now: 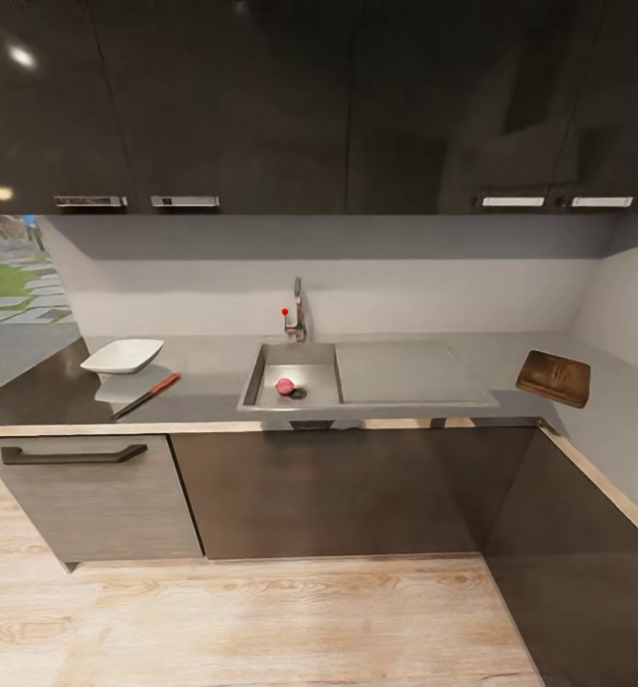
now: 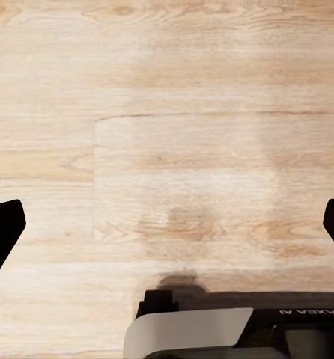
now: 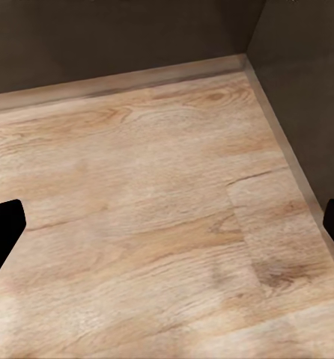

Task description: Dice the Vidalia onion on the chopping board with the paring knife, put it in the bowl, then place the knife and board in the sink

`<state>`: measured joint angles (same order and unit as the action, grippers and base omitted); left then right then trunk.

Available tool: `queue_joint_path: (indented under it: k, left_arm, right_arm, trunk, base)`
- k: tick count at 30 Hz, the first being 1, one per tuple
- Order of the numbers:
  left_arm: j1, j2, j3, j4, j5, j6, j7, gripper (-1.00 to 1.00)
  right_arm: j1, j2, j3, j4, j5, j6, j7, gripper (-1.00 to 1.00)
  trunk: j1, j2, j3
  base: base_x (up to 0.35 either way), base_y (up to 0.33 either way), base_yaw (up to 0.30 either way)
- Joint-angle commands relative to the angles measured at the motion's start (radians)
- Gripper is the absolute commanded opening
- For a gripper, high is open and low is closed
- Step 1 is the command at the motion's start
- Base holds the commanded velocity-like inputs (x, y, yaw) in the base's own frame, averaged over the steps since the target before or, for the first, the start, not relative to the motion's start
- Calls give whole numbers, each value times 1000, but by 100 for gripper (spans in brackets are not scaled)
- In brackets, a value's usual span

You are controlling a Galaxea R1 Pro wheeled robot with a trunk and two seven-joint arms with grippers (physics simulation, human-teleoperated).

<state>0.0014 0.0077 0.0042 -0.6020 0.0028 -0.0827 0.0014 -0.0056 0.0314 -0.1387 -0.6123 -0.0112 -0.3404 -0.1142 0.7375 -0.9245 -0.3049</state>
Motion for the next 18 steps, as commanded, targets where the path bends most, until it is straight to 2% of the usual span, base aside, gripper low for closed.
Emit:
queue_joint_path:
  k: [1, 18]
  left_arm:
    - [0, 0, 0, -1, 0, -2, 0, 100]
    - [0, 0, 0, -1, 0, -2, 0, 100]
  right_arm:
    - [0, 1, -3, 0, -1, -3, 0, 100]
    - [0, 1, -1, 0, -1, -3, 1, 100]
  trunk:
    - [-4, 7, 2]
    - [-69, 126, 56]
  base:
    - [0, 0, 0]
    - [0, 0, 0]
